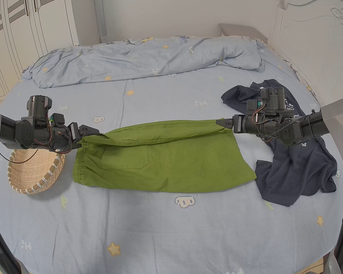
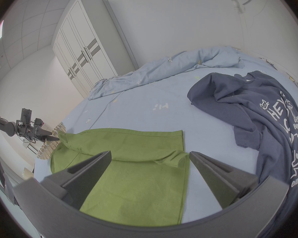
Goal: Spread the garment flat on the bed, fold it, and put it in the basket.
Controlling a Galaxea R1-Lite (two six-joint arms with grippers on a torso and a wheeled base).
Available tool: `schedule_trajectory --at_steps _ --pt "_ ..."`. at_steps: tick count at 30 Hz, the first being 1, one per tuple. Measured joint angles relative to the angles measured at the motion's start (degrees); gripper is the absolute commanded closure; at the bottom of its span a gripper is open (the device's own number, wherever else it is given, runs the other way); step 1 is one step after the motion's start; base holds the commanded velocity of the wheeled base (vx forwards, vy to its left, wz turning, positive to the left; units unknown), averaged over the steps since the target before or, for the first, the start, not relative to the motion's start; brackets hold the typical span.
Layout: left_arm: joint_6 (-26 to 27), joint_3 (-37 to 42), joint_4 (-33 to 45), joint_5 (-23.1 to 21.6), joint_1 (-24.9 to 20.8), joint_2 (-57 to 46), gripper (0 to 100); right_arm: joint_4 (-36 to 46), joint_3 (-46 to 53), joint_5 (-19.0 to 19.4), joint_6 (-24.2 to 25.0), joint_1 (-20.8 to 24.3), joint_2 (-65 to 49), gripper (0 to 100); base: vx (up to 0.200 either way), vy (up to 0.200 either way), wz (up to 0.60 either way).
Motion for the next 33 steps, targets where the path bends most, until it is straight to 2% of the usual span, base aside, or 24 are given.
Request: schedule_trajectory --at_steps 8,20,25,33 --pt "-2.2 -2.4 -0.2 0.1 -1.6 0.9 0 0.0 0.4 0.0 0.2 0.1 -0.1 0 0.0 0.0 0.0" --pt "-15.0 -21.7 -0.5 1.8 -0.9 12.1 0 0.1 3.3 0.0 0.5 1.2 -2.8 0 0.0 0.0 0.0" --pt "-15.9 -25.9 -0.6 2.6 -0.5 15.7 0 0.0 4.8 0.0 0.5 1.5 -4.4 0 0.0 0.0 0.0" --pt "-16.0 -26.2 -0.4 3.7 -1.0 16.2 0 1.0 5.5 -0.4 2.6 1.4 -5.6 0 0.0 0.0 0.0"
